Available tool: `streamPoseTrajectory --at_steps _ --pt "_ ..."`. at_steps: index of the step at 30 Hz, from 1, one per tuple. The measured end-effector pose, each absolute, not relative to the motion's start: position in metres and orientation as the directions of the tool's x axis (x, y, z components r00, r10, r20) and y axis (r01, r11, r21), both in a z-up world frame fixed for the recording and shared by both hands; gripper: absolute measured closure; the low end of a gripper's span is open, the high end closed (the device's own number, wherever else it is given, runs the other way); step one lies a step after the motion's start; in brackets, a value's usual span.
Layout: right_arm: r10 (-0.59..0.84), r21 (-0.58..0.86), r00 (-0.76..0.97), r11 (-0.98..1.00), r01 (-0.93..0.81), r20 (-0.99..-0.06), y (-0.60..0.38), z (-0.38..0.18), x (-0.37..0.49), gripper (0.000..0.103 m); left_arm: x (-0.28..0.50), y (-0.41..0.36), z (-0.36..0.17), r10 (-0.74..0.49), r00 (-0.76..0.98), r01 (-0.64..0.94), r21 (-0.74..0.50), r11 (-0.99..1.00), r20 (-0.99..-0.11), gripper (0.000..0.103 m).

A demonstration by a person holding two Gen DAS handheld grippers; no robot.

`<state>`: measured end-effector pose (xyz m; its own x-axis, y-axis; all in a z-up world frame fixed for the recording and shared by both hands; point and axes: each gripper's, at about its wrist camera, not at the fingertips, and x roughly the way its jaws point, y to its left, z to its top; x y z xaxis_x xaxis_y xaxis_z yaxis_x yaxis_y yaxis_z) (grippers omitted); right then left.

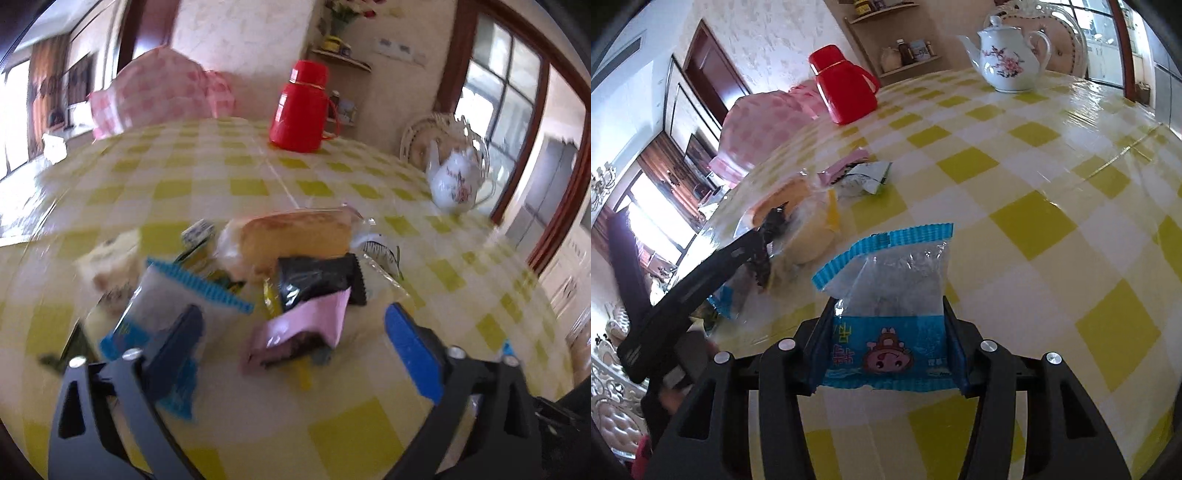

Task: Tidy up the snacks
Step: 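Grasp the pink-and-black packet with the left gripper while the right holds the blue packet, then carry both held packets off the table toward the white purple-rimmed box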

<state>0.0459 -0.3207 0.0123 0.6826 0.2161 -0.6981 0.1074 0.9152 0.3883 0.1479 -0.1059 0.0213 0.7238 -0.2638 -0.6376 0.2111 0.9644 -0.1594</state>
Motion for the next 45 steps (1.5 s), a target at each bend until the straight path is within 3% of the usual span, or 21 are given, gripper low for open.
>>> streamPoseTrajectory --at_steps 2,4,6,8,17,24,32,34,39,45 --pt "0.229 0.39 0.675 0.916 0.095 -0.701 -0.317 0.012 0.047 0.051 0.154 -0.116 0.015 -0.26 0.676 0.248 -0.119 0.961 -0.689 0.044" --pt "0.24 0.393 0.67 0.916 0.085 -0.703 -0.315 0.012 0.046 0.051 0.15 -0.113 0.012 -0.281 0.65 0.272 -0.129 0.954 -0.706 0.058" --pt "0.236 0.389 0.669 0.917 0.085 -0.704 -0.315 0.013 0.046 0.051 0.137 -0.107 0.015 -0.267 0.657 0.291 -0.089 0.953 -0.705 0.064" --pt "0.237 0.389 0.669 0.917 0.086 -0.705 -0.315 0.012 0.046 0.051 0.125 -0.1 0.023 -0.288 0.647 0.302 -0.109 0.947 -0.706 0.081" --pt "0.26 0.394 0.682 0.918 0.044 -0.683 -0.308 0.019 0.043 0.052 0.087 -0.072 0.023 -0.406 0.575 0.32 -0.261 0.911 -0.71 0.081" --pt "0.266 0.395 0.678 0.918 0.039 -0.685 -0.306 0.018 0.046 0.051 0.092 -0.071 0.013 -0.353 0.614 0.272 -0.23 0.934 -0.706 0.079" --pt "0.246 0.373 0.68 0.927 0.044 -0.691 -0.303 0.015 0.048 0.051 0.12 -0.075 0.007 -0.376 0.604 0.261 -0.271 0.927 -0.703 0.076" --pt "0.236 0.366 0.678 0.929 0.052 -0.696 -0.303 0.014 0.049 0.051 0.123 -0.075 0.004 -0.384 0.58 0.266 -0.278 0.923 -0.718 0.081" --pt "0.233 0.377 0.697 0.924 0.059 -0.678 -0.304 0.015 0.045 0.052 0.106 -0.08 0.018 -0.36 0.627 0.294 -0.219 0.93 -0.691 0.082" --pt "0.268 0.44 0.721 0.896 0.057 -0.639 -0.309 0.015 0.036 0.052 0.082 -0.072 0.021 -0.363 0.635 0.262 -0.252 0.931 -0.681 0.082"
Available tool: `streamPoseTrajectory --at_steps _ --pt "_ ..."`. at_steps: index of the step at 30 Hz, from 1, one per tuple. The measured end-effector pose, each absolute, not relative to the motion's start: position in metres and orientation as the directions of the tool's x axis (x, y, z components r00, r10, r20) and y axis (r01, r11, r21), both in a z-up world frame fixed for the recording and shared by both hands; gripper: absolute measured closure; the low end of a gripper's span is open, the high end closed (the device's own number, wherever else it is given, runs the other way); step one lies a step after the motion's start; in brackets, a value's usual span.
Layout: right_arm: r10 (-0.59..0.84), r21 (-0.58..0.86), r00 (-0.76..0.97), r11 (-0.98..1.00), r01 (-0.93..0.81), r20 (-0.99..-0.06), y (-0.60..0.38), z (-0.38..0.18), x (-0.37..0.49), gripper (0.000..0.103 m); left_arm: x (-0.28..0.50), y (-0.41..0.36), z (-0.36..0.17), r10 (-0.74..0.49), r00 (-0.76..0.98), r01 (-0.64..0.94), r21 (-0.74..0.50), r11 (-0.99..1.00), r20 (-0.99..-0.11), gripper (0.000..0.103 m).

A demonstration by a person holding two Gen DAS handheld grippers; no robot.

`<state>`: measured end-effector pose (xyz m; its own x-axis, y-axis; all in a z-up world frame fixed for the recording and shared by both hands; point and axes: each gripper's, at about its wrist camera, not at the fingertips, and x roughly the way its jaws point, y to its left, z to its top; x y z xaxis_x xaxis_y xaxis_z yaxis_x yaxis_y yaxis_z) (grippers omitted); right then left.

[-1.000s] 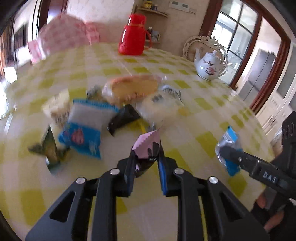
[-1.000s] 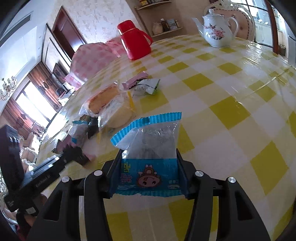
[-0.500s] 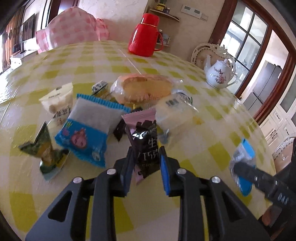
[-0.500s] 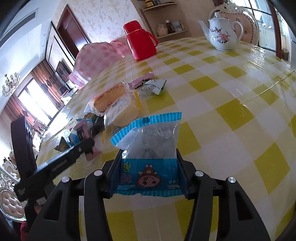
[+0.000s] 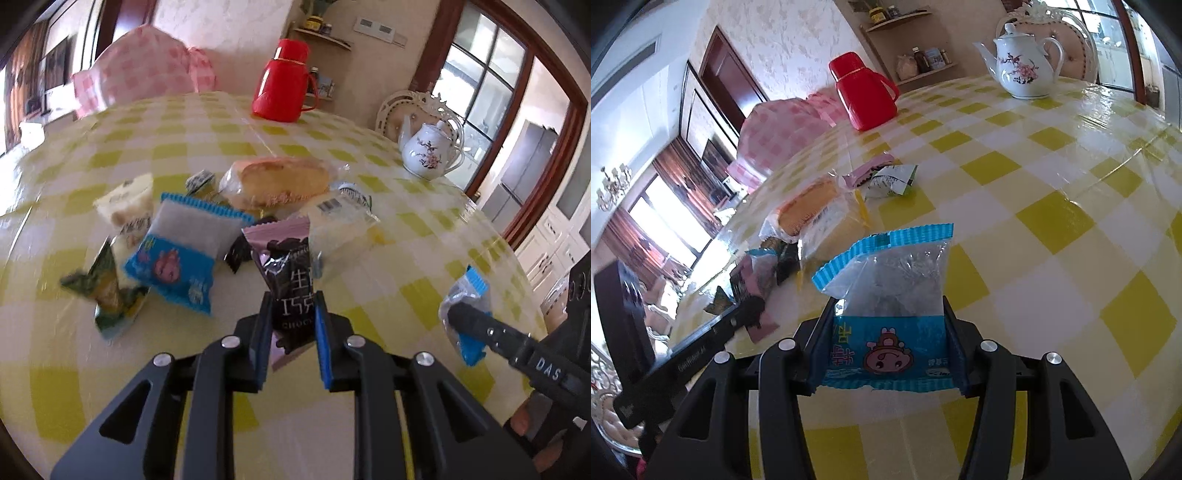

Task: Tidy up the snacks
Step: 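Carry both held packets off the table toward the white purple-rimmed box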

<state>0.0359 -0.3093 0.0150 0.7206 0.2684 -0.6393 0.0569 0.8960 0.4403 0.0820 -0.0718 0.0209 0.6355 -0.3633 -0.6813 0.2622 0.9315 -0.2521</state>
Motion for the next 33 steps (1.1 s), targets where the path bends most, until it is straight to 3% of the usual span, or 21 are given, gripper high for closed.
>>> streamPoseTrajectory --at_steps 16,33 --pt "0.336 0.447 0.736 0.893 -0.051 -0.588 -0.266 0.028 -0.015 0.052 0.011 -0.029 0.037 -0.319 0.73 0.151 -0.313 0.938 -0.604 0.082" --pt "0.415 0.528 0.715 0.846 -0.075 -0.562 -0.24 0.023 -0.062 0.051 -0.078 0.018 0.048 -0.219 0.778 0.099 -0.229 0.968 -0.588 0.082"
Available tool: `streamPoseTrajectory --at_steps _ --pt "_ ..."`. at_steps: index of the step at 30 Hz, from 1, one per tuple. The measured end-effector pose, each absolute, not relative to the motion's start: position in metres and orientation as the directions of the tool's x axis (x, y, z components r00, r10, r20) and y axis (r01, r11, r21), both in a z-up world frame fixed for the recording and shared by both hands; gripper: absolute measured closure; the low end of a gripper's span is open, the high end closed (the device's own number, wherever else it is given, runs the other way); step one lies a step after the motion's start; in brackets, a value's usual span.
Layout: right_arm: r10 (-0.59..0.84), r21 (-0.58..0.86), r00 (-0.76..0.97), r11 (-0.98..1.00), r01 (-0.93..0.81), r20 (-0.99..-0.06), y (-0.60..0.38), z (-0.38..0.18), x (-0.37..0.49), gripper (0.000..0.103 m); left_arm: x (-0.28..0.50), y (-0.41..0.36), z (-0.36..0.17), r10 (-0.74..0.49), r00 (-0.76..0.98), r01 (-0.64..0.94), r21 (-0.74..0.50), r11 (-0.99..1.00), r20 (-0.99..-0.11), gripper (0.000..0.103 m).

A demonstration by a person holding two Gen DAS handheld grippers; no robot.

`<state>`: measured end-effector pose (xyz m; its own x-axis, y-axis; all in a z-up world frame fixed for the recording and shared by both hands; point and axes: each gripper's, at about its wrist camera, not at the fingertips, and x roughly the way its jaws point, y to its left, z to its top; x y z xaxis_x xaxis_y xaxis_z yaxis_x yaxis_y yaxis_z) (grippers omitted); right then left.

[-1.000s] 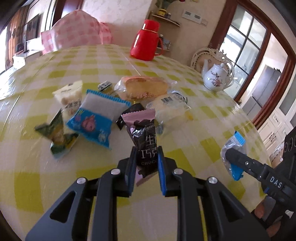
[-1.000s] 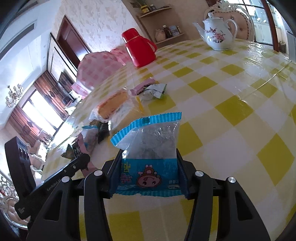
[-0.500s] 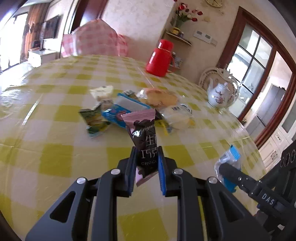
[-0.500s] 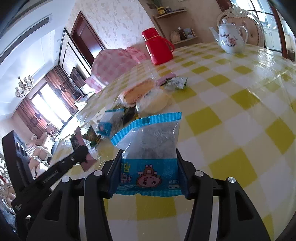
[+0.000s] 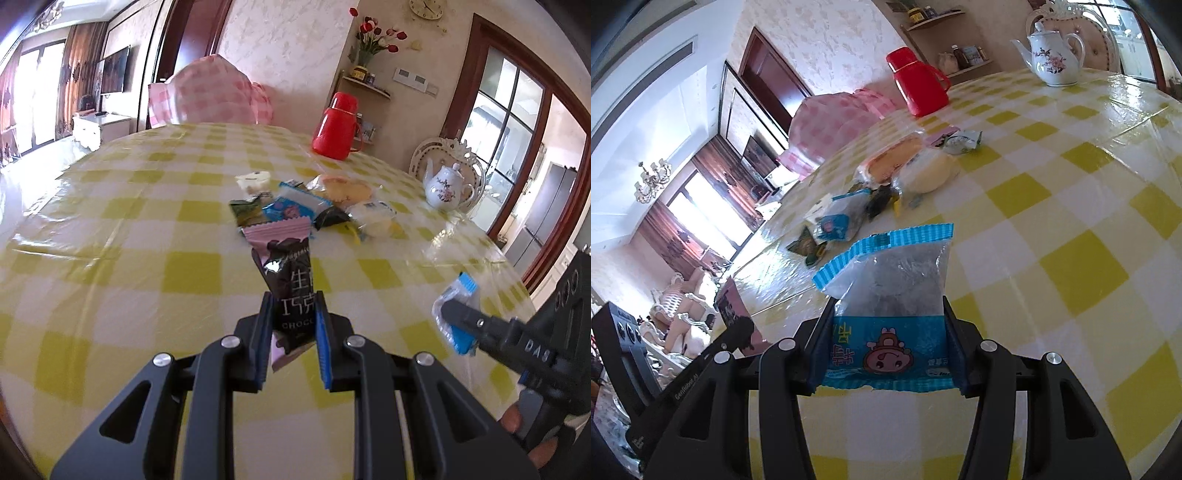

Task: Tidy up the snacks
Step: 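Carry both held packets off the table toward the white purple-rimmed box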

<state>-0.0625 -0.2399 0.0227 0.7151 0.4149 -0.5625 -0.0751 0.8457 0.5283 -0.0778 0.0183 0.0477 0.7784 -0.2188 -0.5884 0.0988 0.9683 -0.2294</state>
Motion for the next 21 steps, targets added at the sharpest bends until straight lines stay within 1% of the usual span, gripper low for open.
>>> streamPoseTrajectory --at_steps 6,15,21 --pt "0.451 0.534 0.69 0.838 -0.109 -0.566 -0.218 0.024 -0.081 0.051 -0.109 0.042 0.051 -0.177 0.77 0.085 -0.177 0.981 -0.613 0.082" --pt "0.482 0.507 0.657 0.845 -0.173 -0.58 -0.181 0.03 -0.099 0.051 -0.152 0.089 0.046 -0.138 0.759 0.056 -0.148 0.987 -0.636 0.081" --pt "0.53 0.472 0.608 0.839 -0.272 -0.592 -0.137 0.036 -0.115 0.051 -0.176 0.128 0.038 -0.099 0.75 0.011 -0.138 0.99 -0.653 0.081"
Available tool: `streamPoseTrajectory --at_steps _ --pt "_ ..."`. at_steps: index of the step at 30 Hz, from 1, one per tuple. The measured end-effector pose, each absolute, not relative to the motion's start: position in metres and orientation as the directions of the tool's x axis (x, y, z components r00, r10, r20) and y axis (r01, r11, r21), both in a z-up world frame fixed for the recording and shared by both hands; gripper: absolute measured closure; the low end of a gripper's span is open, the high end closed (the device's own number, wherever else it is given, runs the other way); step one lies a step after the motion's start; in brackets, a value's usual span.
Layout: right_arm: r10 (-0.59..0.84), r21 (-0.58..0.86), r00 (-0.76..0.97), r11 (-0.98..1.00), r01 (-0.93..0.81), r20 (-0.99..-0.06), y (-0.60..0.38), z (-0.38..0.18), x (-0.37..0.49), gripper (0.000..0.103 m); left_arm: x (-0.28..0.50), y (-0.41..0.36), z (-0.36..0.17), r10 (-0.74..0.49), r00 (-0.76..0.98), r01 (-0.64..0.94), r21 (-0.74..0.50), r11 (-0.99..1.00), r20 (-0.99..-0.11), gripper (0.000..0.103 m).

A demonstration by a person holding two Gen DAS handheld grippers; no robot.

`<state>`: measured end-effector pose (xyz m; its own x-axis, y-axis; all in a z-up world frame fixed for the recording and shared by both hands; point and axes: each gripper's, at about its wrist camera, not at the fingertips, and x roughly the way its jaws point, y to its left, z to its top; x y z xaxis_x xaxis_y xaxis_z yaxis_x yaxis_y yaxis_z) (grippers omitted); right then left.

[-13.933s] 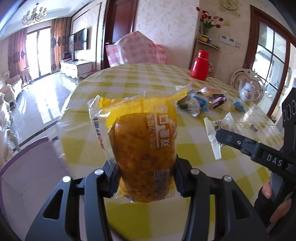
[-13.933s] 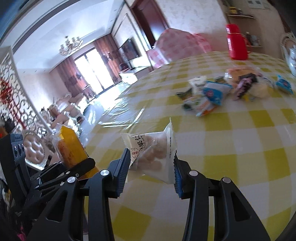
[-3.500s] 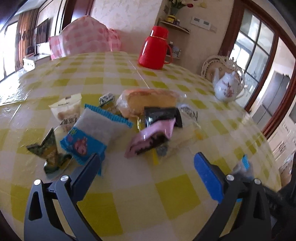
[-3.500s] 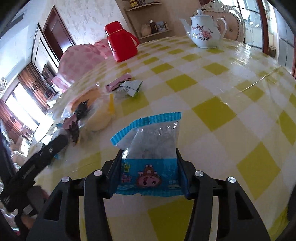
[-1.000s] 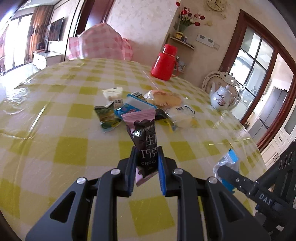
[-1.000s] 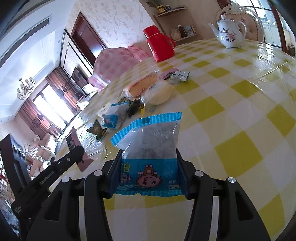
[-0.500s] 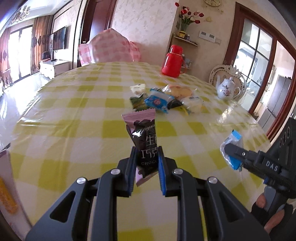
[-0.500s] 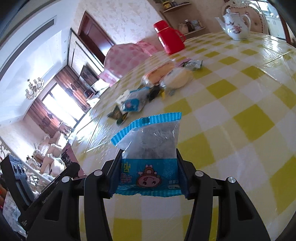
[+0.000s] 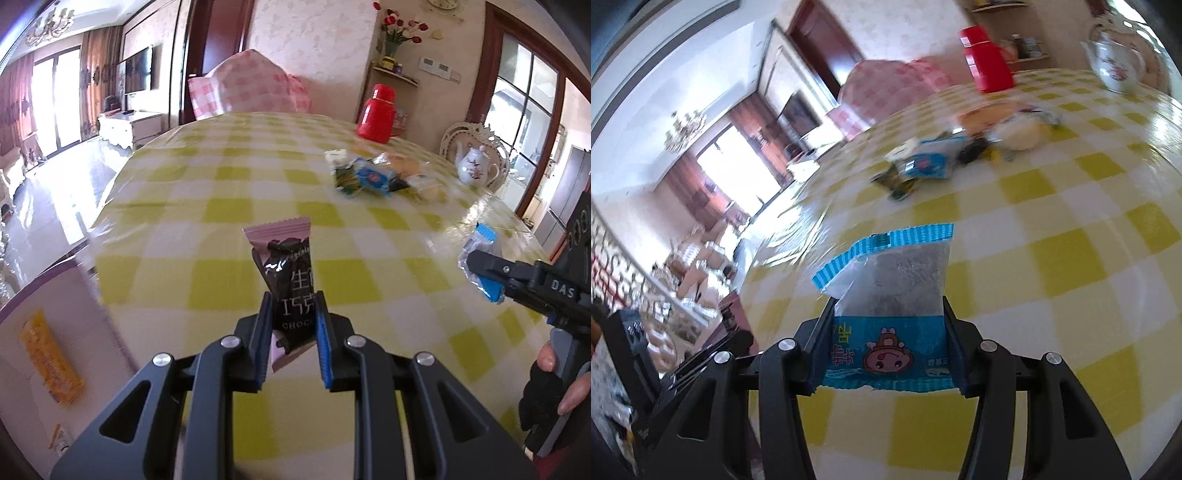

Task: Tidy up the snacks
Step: 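Carry both held packets off the table toward the white purple-rimmed box, then open both grippers to drop the packets into the white box, then move both open grippers back over the snack pile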

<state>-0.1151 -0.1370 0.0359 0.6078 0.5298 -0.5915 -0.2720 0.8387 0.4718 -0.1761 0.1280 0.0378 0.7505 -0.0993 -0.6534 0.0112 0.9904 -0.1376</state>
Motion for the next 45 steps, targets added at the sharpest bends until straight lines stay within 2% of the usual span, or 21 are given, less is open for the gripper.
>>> streamPoseTrajectory --at_steps 9,18,27,31,32,33,34,35,36,38,41,45 --pt "0.614 0.389 0.501 0.783 -0.486 -0.61 -0.045 0.045 -0.155 0.051 -0.197 0.178 0.036 -0.037 0.737 -0.042 -0.101 0.994 -0.674 0.081" --pt "0.653 0.26 0.404 0.679 -0.686 -0.64 0.045 0.055 -0.208 0.051 -0.208 0.245 0.034 0.079 0.676 -0.114 0.001 0.993 -0.733 0.081" --pt "0.651 0.134 0.294 0.524 -0.841 -0.7 0.126 0.038 -0.268 0.051 -0.225 0.312 0.031 0.217 0.59 -0.192 0.126 0.973 -0.777 0.08" --pt "0.654 0.139 0.196 0.423 -0.896 -0.731 0.152 0.024 -0.29 0.051 -0.23 0.328 0.025 0.242 0.553 -0.198 0.156 0.968 -0.797 0.077" --pt "0.658 0.144 0.168 0.393 -0.908 -0.734 0.156 0.021 -0.294 0.051 -0.231 0.332 0.024 0.253 0.543 -0.208 0.163 0.964 -0.8 0.074" --pt "0.665 0.15 0.141 0.36 -0.921 -0.734 0.161 0.019 -0.298 0.051 -0.232 0.336 0.023 0.263 0.537 -0.225 0.165 0.96 -0.801 0.061" --pt "0.669 0.149 0.124 0.336 -0.93 -0.732 0.165 0.019 -0.303 0.049 -0.232 0.339 0.023 0.273 0.532 -0.241 0.165 0.956 -0.801 0.037" --pt "0.673 0.143 0.118 0.319 -0.937 -0.73 0.167 0.019 -0.307 0.044 -0.233 0.341 0.024 0.289 0.528 -0.264 0.17 0.95 -0.798 0.025" --pt "0.688 0.139 0.121 0.31 -0.941 -0.715 0.166 0.021 -0.31 0.043 -0.233 0.343 0.026 0.313 0.529 -0.289 0.179 0.94 -0.789 0.019" --pt "0.709 0.141 0.131 0.311 -0.94 -0.693 0.159 0.027 -0.308 0.041 -0.233 0.342 0.03 0.306 0.538 -0.294 0.165 0.941 -0.786 0.018" --pt "0.721 0.162 0.176 0.374 -0.913 -0.67 0.143 0.035 -0.294 0.04 -0.232 0.338 0.033 0.297 0.556 -0.296 0.149 0.944 -0.777 0.011" --pt "0.725 0.207 0.257 0.484 -0.85 -0.639 0.104 0.049 -0.258 0.04 -0.225 0.327 0.033 0.276 0.576 -0.288 0.126 0.949 -0.769 0.01"
